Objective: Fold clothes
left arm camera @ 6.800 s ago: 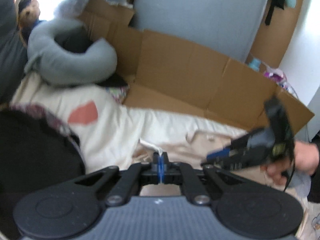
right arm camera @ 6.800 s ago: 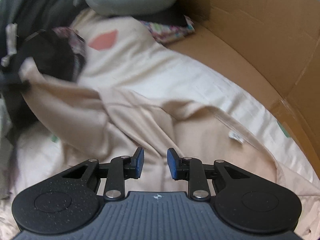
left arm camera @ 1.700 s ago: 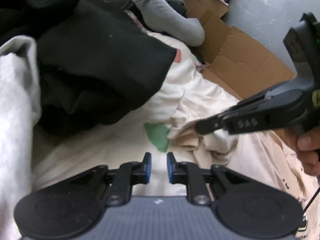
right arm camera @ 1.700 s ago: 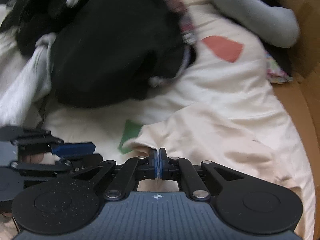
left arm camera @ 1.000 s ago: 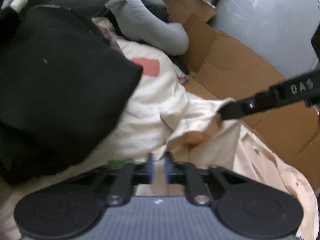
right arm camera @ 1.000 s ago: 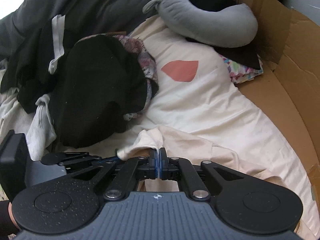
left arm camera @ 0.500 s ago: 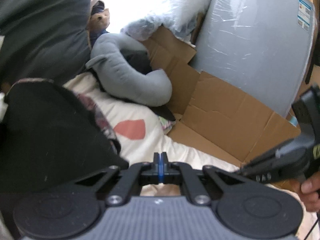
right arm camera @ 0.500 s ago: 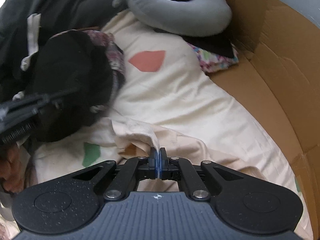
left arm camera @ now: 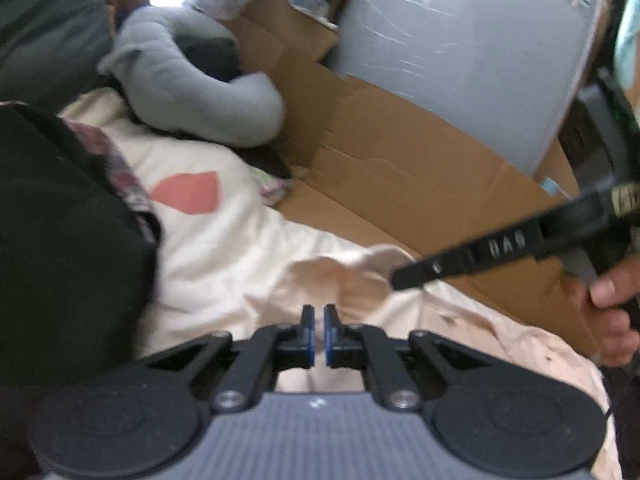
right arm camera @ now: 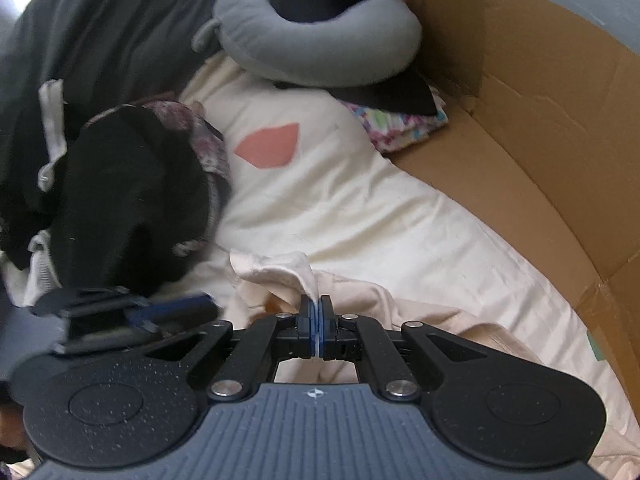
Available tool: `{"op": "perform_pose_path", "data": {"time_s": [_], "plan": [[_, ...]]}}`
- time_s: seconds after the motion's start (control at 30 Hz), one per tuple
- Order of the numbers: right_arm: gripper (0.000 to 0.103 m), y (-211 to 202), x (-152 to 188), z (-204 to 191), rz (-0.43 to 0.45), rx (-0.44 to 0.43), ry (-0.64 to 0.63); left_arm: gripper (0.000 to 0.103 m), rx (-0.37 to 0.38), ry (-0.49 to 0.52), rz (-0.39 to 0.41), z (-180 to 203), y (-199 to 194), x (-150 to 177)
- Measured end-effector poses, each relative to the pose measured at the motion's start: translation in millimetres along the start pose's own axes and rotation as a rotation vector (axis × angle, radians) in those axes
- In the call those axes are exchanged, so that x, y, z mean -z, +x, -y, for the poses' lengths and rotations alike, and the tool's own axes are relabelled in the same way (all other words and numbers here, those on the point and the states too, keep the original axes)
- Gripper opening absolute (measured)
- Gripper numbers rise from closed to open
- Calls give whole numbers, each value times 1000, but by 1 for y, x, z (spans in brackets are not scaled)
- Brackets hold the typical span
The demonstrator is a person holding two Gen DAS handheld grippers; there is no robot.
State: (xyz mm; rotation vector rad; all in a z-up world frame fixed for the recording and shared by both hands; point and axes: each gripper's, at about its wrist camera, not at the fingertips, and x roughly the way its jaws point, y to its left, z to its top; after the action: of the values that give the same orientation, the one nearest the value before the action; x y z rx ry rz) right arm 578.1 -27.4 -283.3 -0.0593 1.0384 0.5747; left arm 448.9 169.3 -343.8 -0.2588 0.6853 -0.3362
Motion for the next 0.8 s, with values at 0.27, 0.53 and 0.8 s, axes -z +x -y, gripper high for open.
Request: {"op": "perform_pose_path", "data": {"time_s": [0.27,0.53,0.8], "plan": [[0,-10,2,-2,20,15,2,19,12,34,-107,1,28,17],[0,-2,25,25,-11,100,74,26,-108,72,-174,-12,35,27],[2,13,51,37,-81,167,129,23,-111,142,-155,-1,32,23]]}}
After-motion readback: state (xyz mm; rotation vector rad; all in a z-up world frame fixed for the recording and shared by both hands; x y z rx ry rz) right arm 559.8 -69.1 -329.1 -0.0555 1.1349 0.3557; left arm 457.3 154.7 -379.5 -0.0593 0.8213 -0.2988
